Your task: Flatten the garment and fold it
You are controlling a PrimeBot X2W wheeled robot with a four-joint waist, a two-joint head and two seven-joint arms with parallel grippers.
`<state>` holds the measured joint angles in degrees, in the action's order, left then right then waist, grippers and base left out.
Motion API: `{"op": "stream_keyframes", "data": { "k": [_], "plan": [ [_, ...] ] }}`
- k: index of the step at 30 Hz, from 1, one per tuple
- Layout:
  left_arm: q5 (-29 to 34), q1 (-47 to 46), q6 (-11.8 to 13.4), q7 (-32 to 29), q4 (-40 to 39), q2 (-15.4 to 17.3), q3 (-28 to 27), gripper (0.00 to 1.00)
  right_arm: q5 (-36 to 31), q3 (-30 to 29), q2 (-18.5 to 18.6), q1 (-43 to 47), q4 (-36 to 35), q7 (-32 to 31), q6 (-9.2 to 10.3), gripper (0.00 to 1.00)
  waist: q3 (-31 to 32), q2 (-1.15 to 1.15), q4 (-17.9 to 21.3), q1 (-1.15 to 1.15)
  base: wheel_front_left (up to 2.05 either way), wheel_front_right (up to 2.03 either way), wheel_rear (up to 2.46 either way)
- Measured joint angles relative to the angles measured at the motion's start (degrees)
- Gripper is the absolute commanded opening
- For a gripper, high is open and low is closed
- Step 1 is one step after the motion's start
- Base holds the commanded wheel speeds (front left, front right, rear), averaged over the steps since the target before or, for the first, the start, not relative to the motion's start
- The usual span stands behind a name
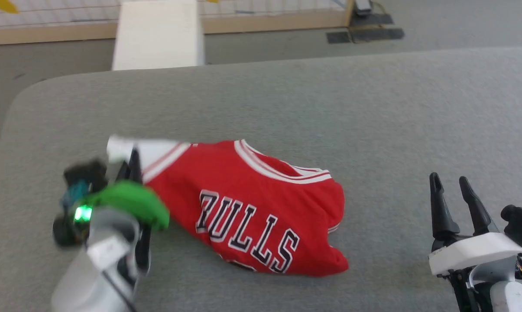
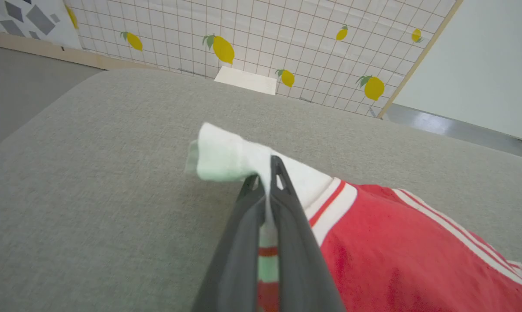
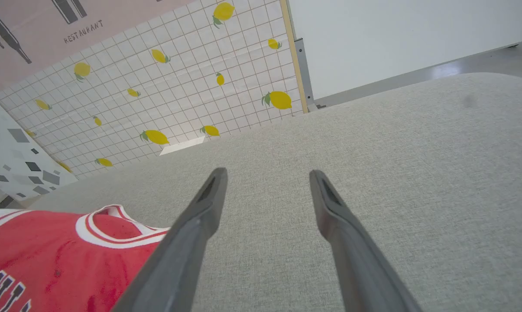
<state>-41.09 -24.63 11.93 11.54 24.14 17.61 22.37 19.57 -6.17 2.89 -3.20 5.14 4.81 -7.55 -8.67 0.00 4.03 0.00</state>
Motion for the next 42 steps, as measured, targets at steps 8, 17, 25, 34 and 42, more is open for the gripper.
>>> {"op": "stream_keyframes", "data": {
  "k": [8,17,25,34,42],
  "plan": [
    [-4.15,15.52,4.33,-4.78,-2.49,1.49,-1.09,0.0,-0.46,0.33,0.0,1.22,-0.77,-3.21,0.0,1.0,2.47,0.0,-5.15,0.0,0.0,0.0,0.0],
    [-4.88,17.69,1.14,0.69,-4.83,-0.14,-0.8,1.0,-1.41,5.61,-0.03,3.21,-0.64,-11.93,0.0,1.0,3.88,0.0,-8.9,0.0,0.0,0.0,0.0],
    [8.48,17.62,-1.7,3.21,-15.11,-4.15,-8.83,1.0,0.11,9.53,-0.04,1.94,3.12,-22.67,0.0,1.0,2.43,0.0,-11.37,0.0,0.0,0.0,0.0],
    [15.9,17.77,-7.36,3.24,-15.85,-11.0,-14.35,1.0,3.24,11.55,-0.07,-6.15,9.6,-28.86,0.0,0.1,-0.4,0.0,-13.68,0.0,0.0,0.0,0.0],
    [18.64,17.77,-10.21,3.25,-13.08,-12.91,-17.08,1.0,-4.41,7.09,-0.13,-8.54,6.84,-26.25,0.0,0.0,-0.44,0.0,-13.9,0.0,0.0,0.0,0.0]
  ]
}}
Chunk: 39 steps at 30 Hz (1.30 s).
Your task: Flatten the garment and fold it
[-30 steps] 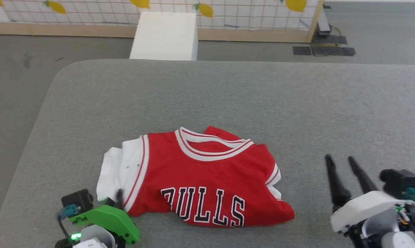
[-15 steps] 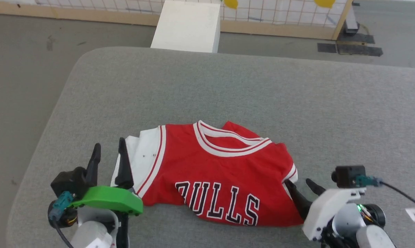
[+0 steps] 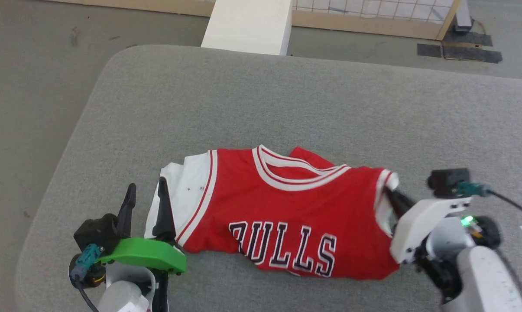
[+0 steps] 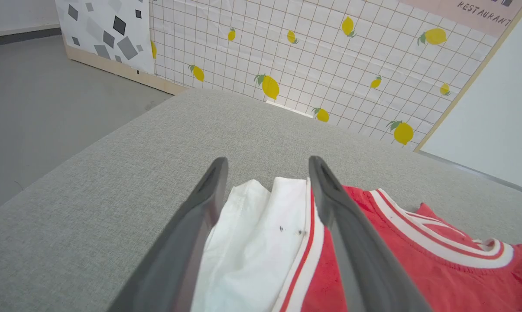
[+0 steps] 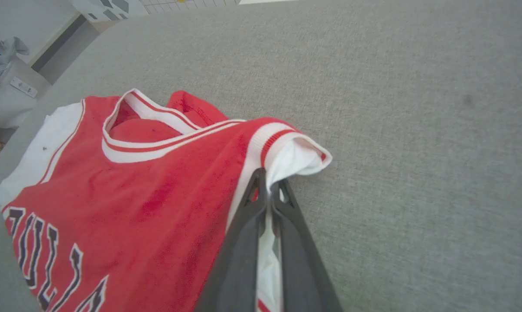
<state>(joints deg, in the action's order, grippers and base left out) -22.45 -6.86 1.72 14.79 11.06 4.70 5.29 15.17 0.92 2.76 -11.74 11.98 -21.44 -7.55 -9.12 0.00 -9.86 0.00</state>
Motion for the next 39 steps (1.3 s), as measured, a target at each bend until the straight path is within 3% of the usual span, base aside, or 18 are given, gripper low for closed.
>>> {"op": "stream_keyframes", "data": {
  "k": [6,10,15,17,20,21,22,23,24,25,32,39],
  "plan": [
    [0.89,0.0,-1.42,0.0,1.09,-0.87,-1.04,1.0,-13.17,-8.95,1.74,0.03,-9.09,-2.99,-0.01,0.0,1.04,0.0,1.64,0.0,0.0,0.0,0.0],
    [2.09,-0.01,-2.29,0.0,1.7,-1.07,-1.05,1.0,-18.01,-13.36,5.97,0.53,-12.56,-6.94,-0.01,0.0,1.52,0.0,2.95,0.0,0.0,0.0,0.0],
    [2.72,-0.24,-3.3,0.0,2.92,-1.29,-0.53,1.0,-17.55,-16.08,9.23,2.16,-10.27,-10.62,-0.01,0.0,1.26,0.0,4.26,0.0,0.0,0.0,0.0],
    [2.79,-0.32,-3.68,0.0,3.72,-1.33,-0.05,1.0,-16.23,-16.52,8.83,2.5,-8.02,-11.16,-0.01,0.0,0.96,0.0,4.67,0.0,0.0,0.0,0.0],
    [3.33,-2.46,-4.26,-0.01,6.15,-1.42,1.65,1.0,-13.07,-18.2,5.21,2.68,-3.33,-11.32,-0.01,0.0,0.3,0.0,5.76,0.0,0.0,0.0,0.0],
    [3.36,-3.07,-4.32,0.0,6.69,-1.44,2.01,1.0,-12.55,-18.4,4.59,2.71,-2.86,-11.25,-0.01,0.04,0.22,0.0,5.99,0.0,0.0,0.0,0.0],
    [3.39,-3.9,-4.68,-0.14,7.36,-1.44,2.52,1.0,-11.83,-18.51,3.93,2.76,-2.43,-10.94,-0.01,0.24,0.13,0.0,6.29,0.0,0.0,0.0,0.0],
    [3.43,-4.86,-4.78,-0.71,8.12,-1.45,3.07,1.0,-10.99,-18.63,3.41,2.83,-2.21,-10.45,-0.01,0.47,0.05,0.0,6.6,0.0,0.0,0.0,0.0],
    [3.52,-5.69,-4.94,-1.33,8.75,-1.47,3.57,1.0,-10.51,-18.76,3.12,2.98,-2.2,-9.87,-0.01,0.87,0.02,0.0,6.85,0.0,0.0,0.0,0.0],
    [3.53,-6.81,-5.23,-2.45,9.5,-1.48,4.13,1.0,-10.03,-18.89,2.8,3.26,-2.33,-9.25,-0.01,1.0,0.02,0.0,7.16,0.0,0.0,0.0,0.0],
    [4.26,-16.48,-5.63,-12.76,15.48,-1.38,6.99,1.0,-6.95,-19.68,0.94,6.18,-7.65,-3.24,-0.01,1.0,0.51,0.0,9.62,0.0,0.0,0.0,0.0],
    [6.3,-24.11,-2.38,-26.38,23.09,1.34,7.31,1.0,-4.41,-15.58,0.31,9.03,-11.81,6.32,-0.01,1.0,0.35,0.0,13.41,0.0,0.0,0.0,0.0]
  ]
}}
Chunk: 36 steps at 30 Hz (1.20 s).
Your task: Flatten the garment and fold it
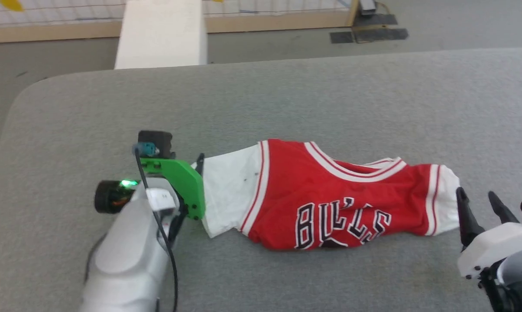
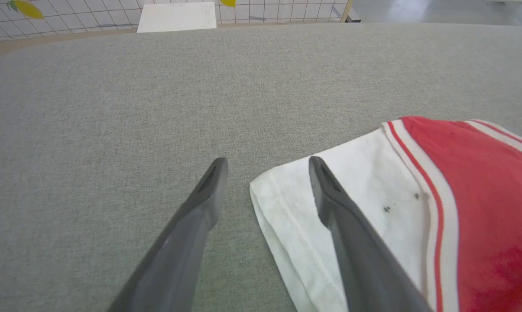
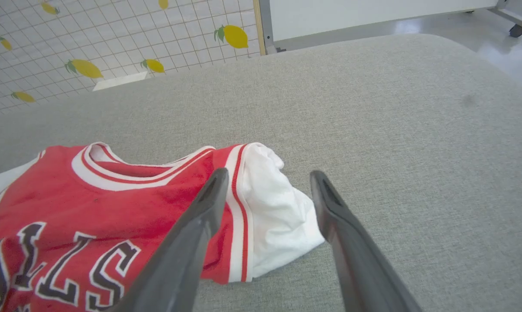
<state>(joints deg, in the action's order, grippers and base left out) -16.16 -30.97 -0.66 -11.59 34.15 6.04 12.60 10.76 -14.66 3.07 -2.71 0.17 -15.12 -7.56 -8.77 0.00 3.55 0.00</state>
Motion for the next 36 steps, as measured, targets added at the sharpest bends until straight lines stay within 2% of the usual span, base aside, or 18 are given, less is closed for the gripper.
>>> {"op": "stream_keyframes", "data": {
  "k": [7,16,17,18,19,21,24,30,36],
  "plan": [
    [-0.11,-2.94,0.2,-8.55,6.88,3.47,-0.33,1.0,2.33,5.38,-0.15,2.01,0.57,8.39,0.0,1.0,-1.11,0.0,4.1,0.0,0.0,0.0,0.0],
    [-0.92,-6.44,-0.49,-14.82,9.98,4.94,0.04,1.0,3.75,7.42,-0.14,2.07,2.23,10.95,0.0,1.0,-3.93,0.0,7.34,0.0,0.0,0.0,0.0],
    [-0.91,-6.89,-0.55,-16.3,10.11,5.14,0.43,0.79,3.79,7.49,-0.14,1.97,2.32,10.98,0.0,1.0,-4.22,0.0,7.6,0.0,0.0,0.0,0.0],
    [-0.92,-7.36,-0.91,-17.85,10.21,5.22,0.79,0.42,3.79,7.51,-0.14,1.8,2.44,11.07,0.0,1.0,-4.49,0.0,7.78,0.0,0.0,0.0,0.0],
    [-1.1,-7.75,-1.53,-19.84,10.28,5.2,1.0,0.0,3.79,7.47,-0.13,1.6,2.64,11.11,0.0,1.0,-4.72,0.0,7.9,0.0,0.0,0.0,0.0],
    [-2.35,-8.52,-2.78,-23.47,10.15,5.3,1.11,0.0,3.79,7.44,-0.14,1.48,2.88,11.11,0.0,1.0,-4.9,0.0,7.9,0.0,0.0,0.0,0.0],
    [-3.64,-8.17,-3.68,-25.83,8.98,5.44,1.41,0.0,3.78,6.98,-0.14,1.48,3.02,11.07,0.0,1.0,-4.7,0.0,7.42,0.0,0.0,0.0,0.0],
    [-4.65,-2.59,-3.72,-22.48,3.25,6.44,0.26,0.0,2.23,4.71,-0.15,0.82,2.68,10.57,0.0,1.0,-3.6,0.0,5.56,0.0,0.0,0.0,0.0],
    [-6.79,4.67,-1.72,-20.57,-4.16,8.75,-2.38,0.0,-1.77,0.92,-0.09,-3.12,2.89,6.9,0.0,1.0,-2.44,0.0,3.09,0.0,0.0,0.0,0.0]
  ]
}}
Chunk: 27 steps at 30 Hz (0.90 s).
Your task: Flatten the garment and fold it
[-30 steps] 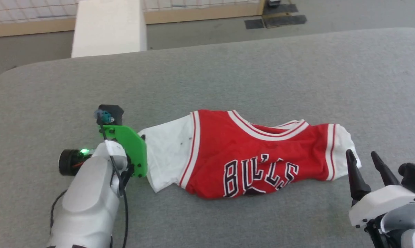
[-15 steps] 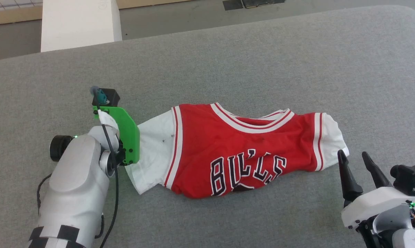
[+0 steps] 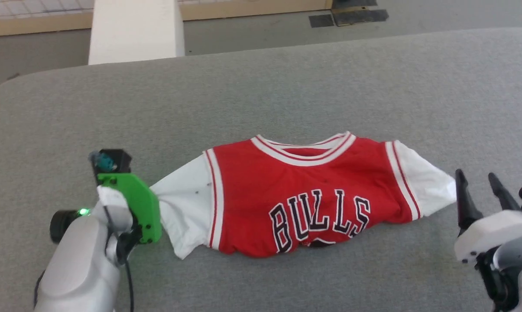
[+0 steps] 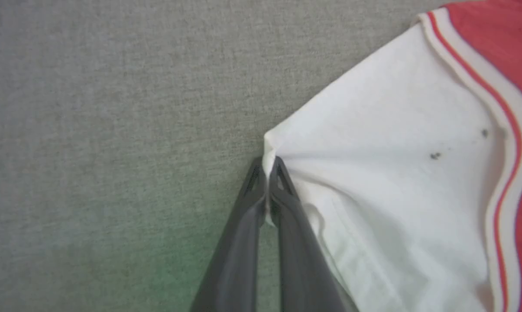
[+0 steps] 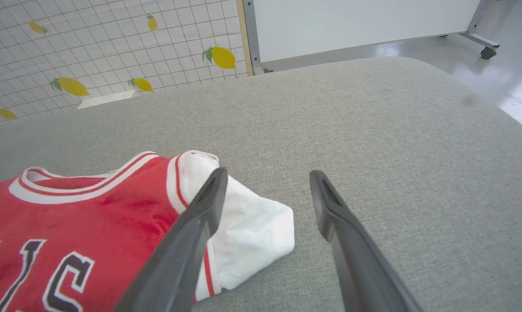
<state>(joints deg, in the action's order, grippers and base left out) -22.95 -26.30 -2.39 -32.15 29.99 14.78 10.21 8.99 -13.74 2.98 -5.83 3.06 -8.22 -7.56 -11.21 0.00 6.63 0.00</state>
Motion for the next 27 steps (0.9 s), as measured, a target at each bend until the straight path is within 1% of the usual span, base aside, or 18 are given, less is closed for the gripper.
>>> {"op": "stream_keyframes", "data": {
  "k": [2,5,8,11,14,21,22,23,24,25,26,27],
  "plan": [
    [-0.31,2.02,0.54,-0.05,-2.34,0.82,-0.48,0.0,-0.63,-0.94,0.33,-2.2,1.35,-1.87,0.0,1.0,0.18,0.0,-0.85,0.0,0.0,0.0,0.0],
    [-0.69,4.58,0.99,-1.12,-5.76,1.79,-0.99,0.0,-1.35,-1.27,2.02,-6.56,5.17,-5.44,0.0,1.0,0.17,0.0,-2.2,0.0,0.0,0.0,0.0],
    [-1.07,6.19,1.46,-2.12,-8.65,2.19,-1.32,0.0,-1.37,-1.12,3.46,-11.45,10.44,-9.22,0.0,1.0,-0.26,0.0,-3.43,0.0,0.0,0.0,0.0],
    [-1.31,6.98,2.03,-2.99,-11.14,2.26,-1.48,0.0,-1.55,-1.57,4.14,-16.07,16.24,-13.85,0.0,1.0,-1.15,0.0,-4.41,0.0,0.0,0.0,0.0],
    [-1.38,7.13,2.03,-3.46,-12.84,2.24,-1.34,0.0,-2.35,-2.61,4.22,-19.7,22.16,-20.15,0.0,1.0,-2.17,0.0,-5.43,0.0,0.0,0.0,0.0],
    [-2.27,7.1,2.04,-3.66,-15.21,2.18,-0.8,0.0,-3.52,-0.93,4.98,-25.38,28.63,-30.52,0.01,1.0,-4.31,0.0,-7.05,0.0,0.0,0.0,0.0],
    [-2.44,7.1,2.04,-3.68,-15.35,2.19,-0.77,0.0,-3.61,-0.64,5.28,-25.99,29.03,-32.22,0.01,0.85,-4.48,0.0,-7.16,0.0,0.0,0.0,0.0],
    [-2.69,7.08,2.04,-3.94,-15.55,2.19,-0.76,0.0,-3.82,-0.36,5.63,-26.75,29.25,-34.28,0.0,0.53,-4.66,0.0,-7.26,0.0,0.0,0.0,0.0],
    [-2.9,7.01,2.04,-4.12,-15.67,2.23,-0.74,0.0,-3.94,0.29,5.92,-27.4,29.26,-36.05,0.01,0.31,-4.8,0.0,-7.3,0.0,0.0,0.0,0.0],
    [-2.92,7.0,2.02,-4.17,-15.77,2.27,-0.68,0.0,-3.93,0.85,6.12,-27.76,29.17,-37.02,0.0,0.18,-4.88,0.0,-7.3,0.0,0.0,0.0,0.0],
    [-2.99,6.97,1.9,-4.38,-15.85,2.35,-0.6,0.0,-3.93,1.51,6.24,-28.1,28.98,-37.82,0.0,0.0,-4.94,0.0,-7.23,0.0,0.0,0.0,0.0],
    [-3.42,6.88,1.47,-4.72,-15.94,2.52,-0.56,0.0,-3.93,2.32,6.47,-28.27,28.84,-38.61,0.0,0.0,-4.98,0.0,-7.15,0.0,0.0,0.0,0.0]
  ]
}}
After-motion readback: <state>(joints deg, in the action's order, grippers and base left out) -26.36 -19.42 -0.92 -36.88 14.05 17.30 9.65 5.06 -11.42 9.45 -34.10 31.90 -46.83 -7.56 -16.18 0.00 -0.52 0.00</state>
